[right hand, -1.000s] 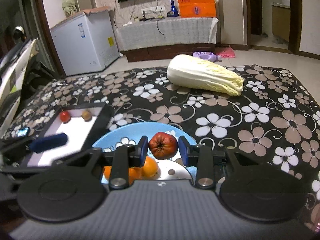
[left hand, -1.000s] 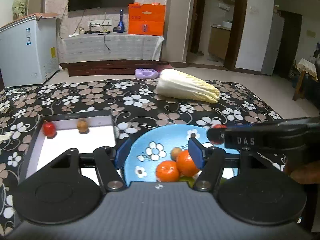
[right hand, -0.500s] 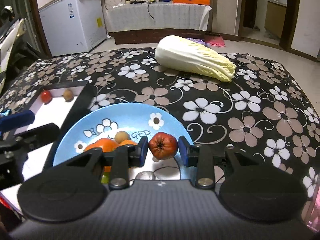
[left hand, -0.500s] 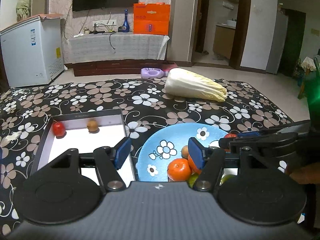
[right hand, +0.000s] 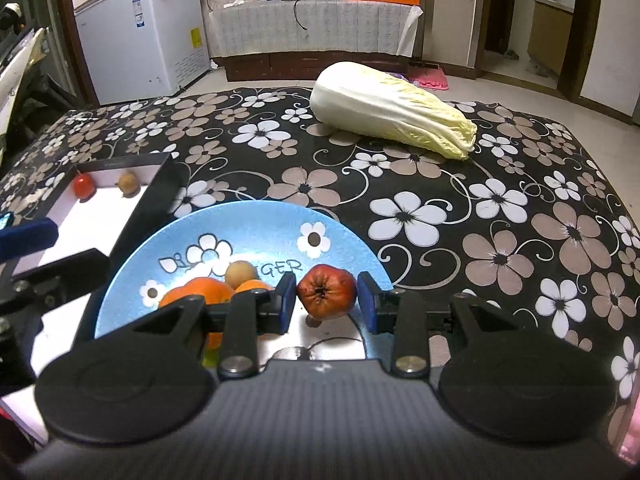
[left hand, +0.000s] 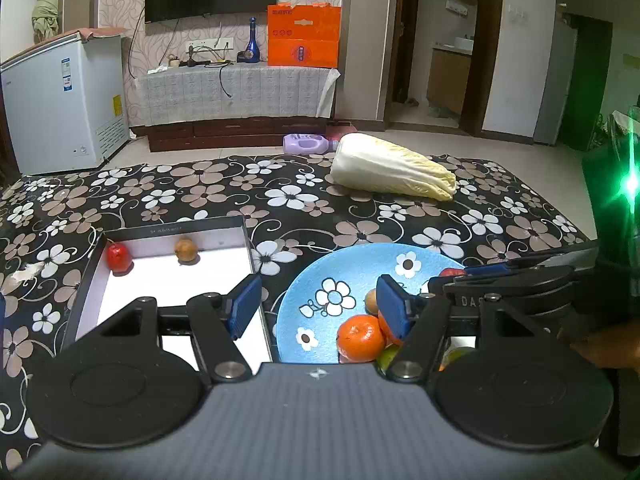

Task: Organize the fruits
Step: 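Lower the large red tomato and open the right gripper over the plate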

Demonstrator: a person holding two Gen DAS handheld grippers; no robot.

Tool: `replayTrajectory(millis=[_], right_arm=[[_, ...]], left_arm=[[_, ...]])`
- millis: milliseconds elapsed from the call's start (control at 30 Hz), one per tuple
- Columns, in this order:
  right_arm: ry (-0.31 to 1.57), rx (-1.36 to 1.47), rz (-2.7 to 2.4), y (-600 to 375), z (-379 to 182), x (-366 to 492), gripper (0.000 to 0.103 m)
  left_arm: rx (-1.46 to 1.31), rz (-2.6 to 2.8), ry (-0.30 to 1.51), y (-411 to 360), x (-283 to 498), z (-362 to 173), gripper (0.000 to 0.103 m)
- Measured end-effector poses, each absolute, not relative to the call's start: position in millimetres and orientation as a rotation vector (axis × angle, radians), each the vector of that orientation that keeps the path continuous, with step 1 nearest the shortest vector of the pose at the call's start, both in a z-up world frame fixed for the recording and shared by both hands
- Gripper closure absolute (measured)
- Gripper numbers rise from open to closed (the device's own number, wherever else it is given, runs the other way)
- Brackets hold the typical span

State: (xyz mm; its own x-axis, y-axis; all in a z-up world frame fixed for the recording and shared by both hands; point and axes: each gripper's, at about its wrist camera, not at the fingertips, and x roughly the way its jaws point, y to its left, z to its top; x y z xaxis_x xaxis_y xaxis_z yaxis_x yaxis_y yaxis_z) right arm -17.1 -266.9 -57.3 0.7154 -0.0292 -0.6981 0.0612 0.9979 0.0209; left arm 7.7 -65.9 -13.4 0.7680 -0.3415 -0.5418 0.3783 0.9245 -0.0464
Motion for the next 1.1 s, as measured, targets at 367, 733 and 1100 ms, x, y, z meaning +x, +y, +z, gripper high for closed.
replayTrajectory(millis=[367, 733, 1100], right_arm=[[0.767, 0.057, -0.055, -264, -59, -11, 0.066], [0.760, 0.050, -0.059, -260, -57, -9, 0.066], [0.729, 0.041, -0.061, -256, -52, -10, 0.060]], left_arm=[[0.080, -0.380, 0.582, -65, 9, -16, 0.034], [0.081, -0.377, 0.585, -64, 10, -15, 0.033], [0.080, -0.364, 0.581, -56, 13, -14, 0.033]])
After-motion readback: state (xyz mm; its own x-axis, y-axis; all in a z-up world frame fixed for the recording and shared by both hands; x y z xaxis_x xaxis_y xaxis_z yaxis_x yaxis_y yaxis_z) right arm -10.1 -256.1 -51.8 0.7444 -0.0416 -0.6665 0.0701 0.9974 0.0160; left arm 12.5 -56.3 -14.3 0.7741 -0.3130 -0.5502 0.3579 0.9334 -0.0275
